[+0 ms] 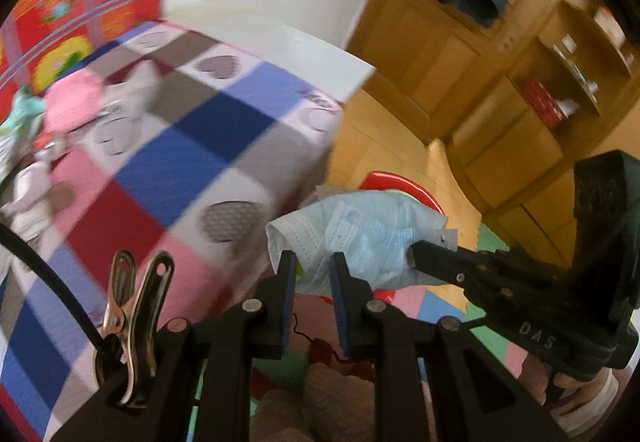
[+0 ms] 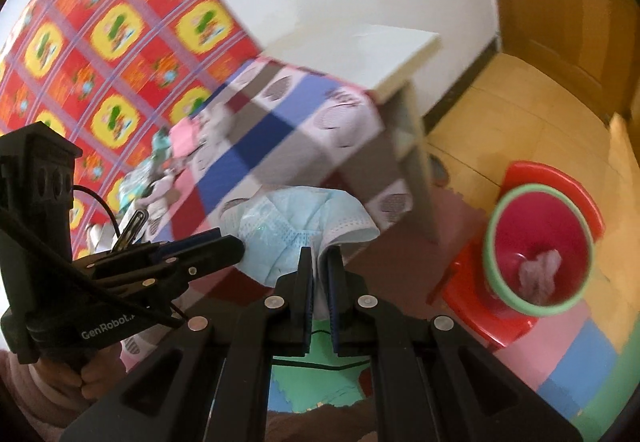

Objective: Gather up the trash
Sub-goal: 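Lift the light blue mask and carry it over the red bucket, then open both grippers to drop the light blue mask into the bucket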

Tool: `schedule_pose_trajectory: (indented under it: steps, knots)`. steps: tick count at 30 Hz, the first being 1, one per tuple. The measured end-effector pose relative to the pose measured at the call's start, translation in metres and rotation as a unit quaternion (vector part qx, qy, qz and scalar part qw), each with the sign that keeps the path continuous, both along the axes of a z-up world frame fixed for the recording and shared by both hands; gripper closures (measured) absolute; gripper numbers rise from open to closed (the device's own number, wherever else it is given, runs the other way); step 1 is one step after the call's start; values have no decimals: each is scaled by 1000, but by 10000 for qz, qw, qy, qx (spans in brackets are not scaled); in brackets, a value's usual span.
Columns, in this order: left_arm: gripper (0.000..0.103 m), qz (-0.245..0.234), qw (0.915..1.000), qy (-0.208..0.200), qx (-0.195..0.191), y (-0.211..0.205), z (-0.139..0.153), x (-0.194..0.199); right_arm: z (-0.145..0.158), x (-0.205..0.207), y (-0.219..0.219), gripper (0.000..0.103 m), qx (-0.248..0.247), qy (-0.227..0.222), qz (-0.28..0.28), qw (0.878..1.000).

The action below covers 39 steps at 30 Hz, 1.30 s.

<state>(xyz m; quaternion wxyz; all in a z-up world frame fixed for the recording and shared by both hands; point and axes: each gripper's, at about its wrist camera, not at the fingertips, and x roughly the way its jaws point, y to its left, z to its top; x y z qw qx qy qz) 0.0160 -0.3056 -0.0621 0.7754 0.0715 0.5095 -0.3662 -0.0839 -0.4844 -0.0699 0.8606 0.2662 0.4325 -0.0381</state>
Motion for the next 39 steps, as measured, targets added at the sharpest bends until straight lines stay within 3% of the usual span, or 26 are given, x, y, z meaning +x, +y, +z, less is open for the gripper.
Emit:
schedule_pose_trajectory:
  steps: [9,20,39]
  knots:
    - [85,-643,9979,31,60,-81,-11,-25,-11,-36,-68,94,-40,168,-507,9986]
    - [85,-1290,9912,244,178,-179,-48,-51,-47,-70,-151,94,13,538,-951,9940]
    - [85,-1603,9847,458,505,-303,-121,-58,-106,-74,-244,94,98,1029,-1287,9863]
